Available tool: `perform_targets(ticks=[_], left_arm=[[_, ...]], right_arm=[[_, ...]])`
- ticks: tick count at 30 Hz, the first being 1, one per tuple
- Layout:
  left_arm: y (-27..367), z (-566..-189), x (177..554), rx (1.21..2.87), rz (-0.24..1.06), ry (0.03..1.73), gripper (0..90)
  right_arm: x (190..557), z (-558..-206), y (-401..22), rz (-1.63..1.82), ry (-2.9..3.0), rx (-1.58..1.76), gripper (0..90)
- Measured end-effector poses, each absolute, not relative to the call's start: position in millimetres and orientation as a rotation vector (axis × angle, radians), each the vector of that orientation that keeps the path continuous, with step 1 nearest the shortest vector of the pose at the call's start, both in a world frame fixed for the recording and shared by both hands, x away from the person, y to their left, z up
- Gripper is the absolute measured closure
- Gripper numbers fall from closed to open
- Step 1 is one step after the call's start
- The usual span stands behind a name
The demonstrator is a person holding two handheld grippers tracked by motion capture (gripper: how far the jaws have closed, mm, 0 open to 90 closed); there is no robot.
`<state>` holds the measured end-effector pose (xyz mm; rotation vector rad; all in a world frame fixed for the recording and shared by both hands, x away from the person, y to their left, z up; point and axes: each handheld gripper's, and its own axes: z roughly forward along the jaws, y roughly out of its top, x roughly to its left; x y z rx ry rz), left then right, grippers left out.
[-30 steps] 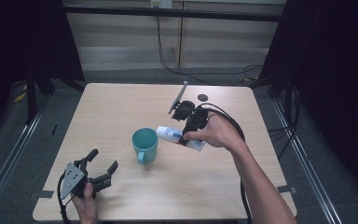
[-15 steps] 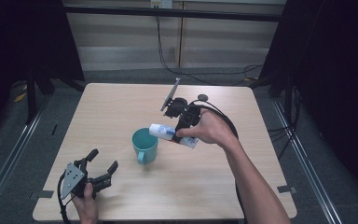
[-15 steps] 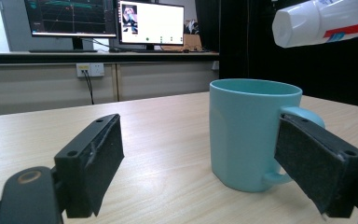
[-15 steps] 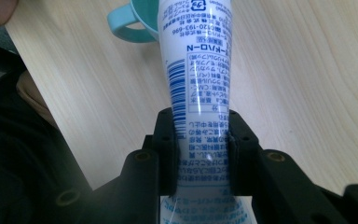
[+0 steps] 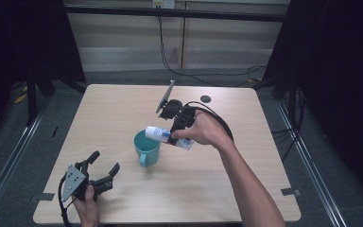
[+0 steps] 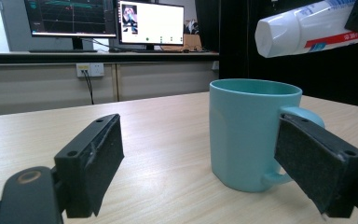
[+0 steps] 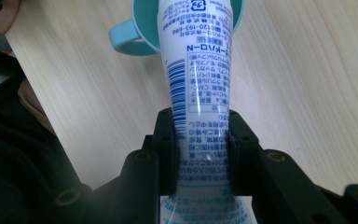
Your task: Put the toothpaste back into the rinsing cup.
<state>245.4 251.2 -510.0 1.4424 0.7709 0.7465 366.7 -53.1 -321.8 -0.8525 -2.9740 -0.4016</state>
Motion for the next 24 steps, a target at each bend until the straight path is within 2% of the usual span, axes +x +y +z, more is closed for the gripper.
perform_targets(ticks=[24], left_arm=[[251.5,-510.2,245.5,1.439,0.744,0.768,15.5]], right_arm=[[380.6,-341.5,-35.9,-0.326,-2.949,-0.851,69.5]])
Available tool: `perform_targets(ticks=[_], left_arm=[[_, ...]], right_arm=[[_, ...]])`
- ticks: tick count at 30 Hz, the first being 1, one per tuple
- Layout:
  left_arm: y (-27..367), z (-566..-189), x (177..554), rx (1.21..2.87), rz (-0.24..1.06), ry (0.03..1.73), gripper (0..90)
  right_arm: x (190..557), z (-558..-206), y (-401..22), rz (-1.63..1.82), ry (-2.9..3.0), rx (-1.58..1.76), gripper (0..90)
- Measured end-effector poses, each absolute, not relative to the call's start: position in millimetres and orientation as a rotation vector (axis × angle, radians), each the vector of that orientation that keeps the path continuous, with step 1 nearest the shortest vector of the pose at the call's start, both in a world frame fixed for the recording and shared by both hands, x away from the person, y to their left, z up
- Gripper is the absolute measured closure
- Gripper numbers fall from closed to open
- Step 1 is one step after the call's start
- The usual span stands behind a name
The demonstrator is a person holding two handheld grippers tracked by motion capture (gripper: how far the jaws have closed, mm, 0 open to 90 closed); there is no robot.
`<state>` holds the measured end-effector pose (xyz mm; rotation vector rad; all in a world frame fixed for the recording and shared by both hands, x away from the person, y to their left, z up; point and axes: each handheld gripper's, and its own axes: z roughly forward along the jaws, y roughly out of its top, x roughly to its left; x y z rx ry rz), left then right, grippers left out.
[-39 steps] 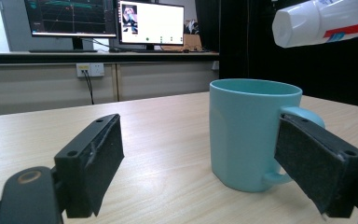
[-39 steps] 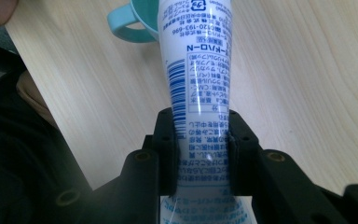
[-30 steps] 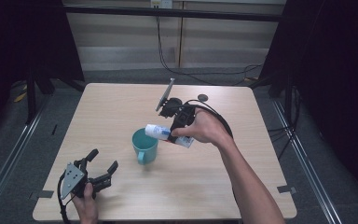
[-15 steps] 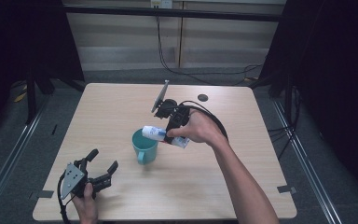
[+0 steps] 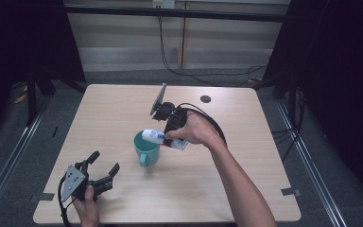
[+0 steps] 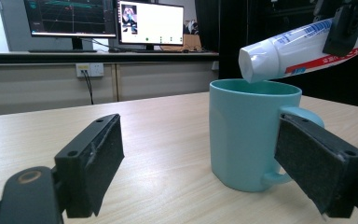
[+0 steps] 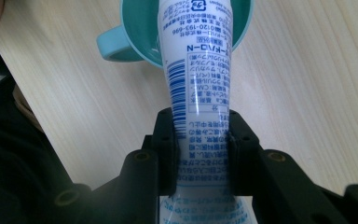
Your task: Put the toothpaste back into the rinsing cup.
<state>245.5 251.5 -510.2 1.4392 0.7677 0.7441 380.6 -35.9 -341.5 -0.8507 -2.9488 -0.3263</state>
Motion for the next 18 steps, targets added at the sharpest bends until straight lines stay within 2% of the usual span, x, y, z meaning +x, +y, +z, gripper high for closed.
perform_targets(ticks=[18], left_arm=[[251.9,-510.1,245.5,1.444,0.746,0.765,15.5]], right_arm=[[385.6,-344.7,-28.6,-0.305,-2.942,-0.834,69.2]])
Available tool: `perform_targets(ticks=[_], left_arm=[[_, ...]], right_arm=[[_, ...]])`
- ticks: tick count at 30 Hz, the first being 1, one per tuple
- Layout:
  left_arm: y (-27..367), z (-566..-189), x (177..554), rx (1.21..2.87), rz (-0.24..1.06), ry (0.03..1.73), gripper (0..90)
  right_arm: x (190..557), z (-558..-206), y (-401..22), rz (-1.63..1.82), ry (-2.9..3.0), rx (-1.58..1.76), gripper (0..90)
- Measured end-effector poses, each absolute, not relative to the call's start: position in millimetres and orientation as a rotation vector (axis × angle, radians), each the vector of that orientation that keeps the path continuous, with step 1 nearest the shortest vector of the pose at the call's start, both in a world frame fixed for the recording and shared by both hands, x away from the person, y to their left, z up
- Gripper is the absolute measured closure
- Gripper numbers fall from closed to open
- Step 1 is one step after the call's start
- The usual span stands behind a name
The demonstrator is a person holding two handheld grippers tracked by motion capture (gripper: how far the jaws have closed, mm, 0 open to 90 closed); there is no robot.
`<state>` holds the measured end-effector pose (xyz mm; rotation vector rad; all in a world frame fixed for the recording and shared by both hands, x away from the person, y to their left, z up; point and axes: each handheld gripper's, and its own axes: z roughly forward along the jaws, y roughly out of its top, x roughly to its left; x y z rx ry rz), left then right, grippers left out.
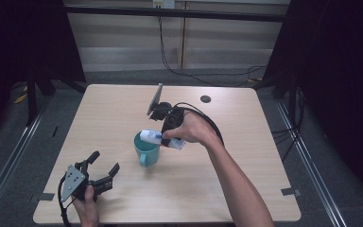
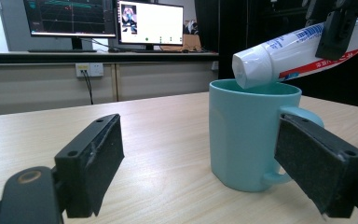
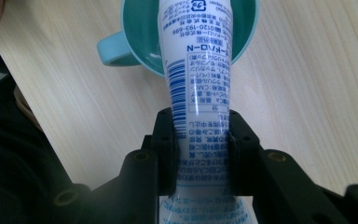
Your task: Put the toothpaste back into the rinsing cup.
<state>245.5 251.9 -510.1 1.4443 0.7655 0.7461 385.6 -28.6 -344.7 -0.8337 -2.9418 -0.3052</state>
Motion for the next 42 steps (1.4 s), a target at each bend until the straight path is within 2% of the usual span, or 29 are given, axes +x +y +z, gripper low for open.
perform_targets(ticks=[42], left_arm=[[251.6,-510.2,245.3,1.443,0.746,0.768,15.5]], right_arm=[[393.8,-350.4,-19.1,-0.263,-2.921,-0.826,68.4]])
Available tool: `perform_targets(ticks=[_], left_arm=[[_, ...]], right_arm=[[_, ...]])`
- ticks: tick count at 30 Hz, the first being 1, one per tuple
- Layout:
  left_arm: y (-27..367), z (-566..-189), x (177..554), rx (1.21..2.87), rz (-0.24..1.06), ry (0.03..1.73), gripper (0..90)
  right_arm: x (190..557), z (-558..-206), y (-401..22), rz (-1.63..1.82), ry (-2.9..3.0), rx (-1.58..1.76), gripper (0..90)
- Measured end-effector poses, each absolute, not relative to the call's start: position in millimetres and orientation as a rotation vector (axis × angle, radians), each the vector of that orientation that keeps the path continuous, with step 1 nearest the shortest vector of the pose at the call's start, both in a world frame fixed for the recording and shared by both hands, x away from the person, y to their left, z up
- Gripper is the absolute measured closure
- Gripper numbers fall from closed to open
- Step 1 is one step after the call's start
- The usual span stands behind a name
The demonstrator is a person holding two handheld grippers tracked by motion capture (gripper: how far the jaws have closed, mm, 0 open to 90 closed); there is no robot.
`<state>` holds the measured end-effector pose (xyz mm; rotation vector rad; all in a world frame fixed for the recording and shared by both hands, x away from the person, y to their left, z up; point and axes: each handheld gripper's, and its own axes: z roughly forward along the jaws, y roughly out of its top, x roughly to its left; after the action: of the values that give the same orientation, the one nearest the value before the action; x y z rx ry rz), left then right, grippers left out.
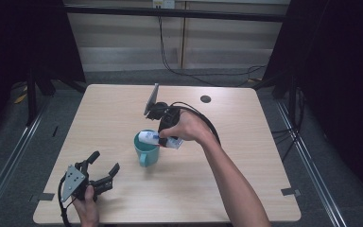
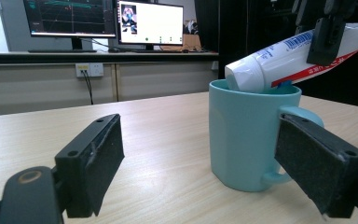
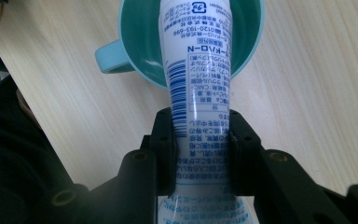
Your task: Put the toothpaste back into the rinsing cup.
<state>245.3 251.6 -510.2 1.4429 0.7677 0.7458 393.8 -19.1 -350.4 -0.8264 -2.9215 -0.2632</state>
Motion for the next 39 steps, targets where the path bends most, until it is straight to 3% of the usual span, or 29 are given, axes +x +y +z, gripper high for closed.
perform_targets(ticks=[39], left_arm=[[251.6,-510.2,245.3,1.443,0.746,0.767,15.5]], right_arm=[[400.4,-342.8,-4.5,-0.258,-2.923,-0.812,69.3]])
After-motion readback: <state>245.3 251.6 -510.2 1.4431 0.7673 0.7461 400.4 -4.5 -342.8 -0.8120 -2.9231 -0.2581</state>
